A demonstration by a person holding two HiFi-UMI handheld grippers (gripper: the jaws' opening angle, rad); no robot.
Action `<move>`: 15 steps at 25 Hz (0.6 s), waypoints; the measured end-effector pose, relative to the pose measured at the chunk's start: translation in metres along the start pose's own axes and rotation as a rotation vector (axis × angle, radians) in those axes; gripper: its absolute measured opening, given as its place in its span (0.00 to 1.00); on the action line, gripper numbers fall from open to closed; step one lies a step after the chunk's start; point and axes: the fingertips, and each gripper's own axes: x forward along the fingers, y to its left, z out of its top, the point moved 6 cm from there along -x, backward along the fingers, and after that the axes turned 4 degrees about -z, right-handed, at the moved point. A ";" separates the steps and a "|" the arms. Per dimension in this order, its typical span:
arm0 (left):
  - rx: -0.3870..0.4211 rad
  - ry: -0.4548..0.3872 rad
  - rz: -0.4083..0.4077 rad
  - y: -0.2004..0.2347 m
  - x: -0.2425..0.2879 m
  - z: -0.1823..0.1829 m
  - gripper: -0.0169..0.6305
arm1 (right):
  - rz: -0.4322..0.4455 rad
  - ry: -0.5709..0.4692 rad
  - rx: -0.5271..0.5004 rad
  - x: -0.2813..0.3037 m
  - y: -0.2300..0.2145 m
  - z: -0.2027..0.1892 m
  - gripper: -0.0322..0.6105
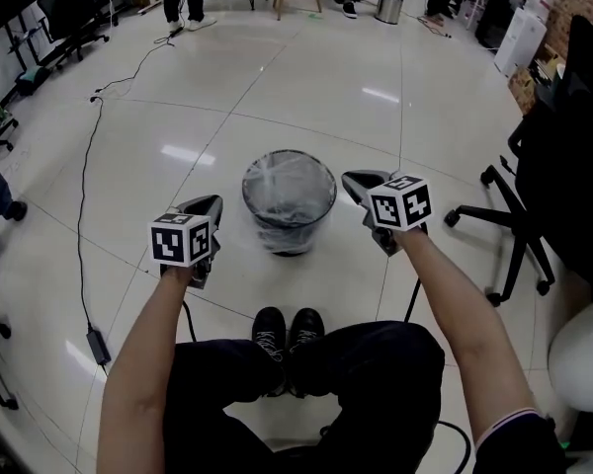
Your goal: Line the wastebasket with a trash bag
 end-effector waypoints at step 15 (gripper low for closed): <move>0.062 -0.048 -0.081 -0.019 0.040 0.059 0.04 | 0.166 0.159 -0.087 0.076 0.039 0.049 0.05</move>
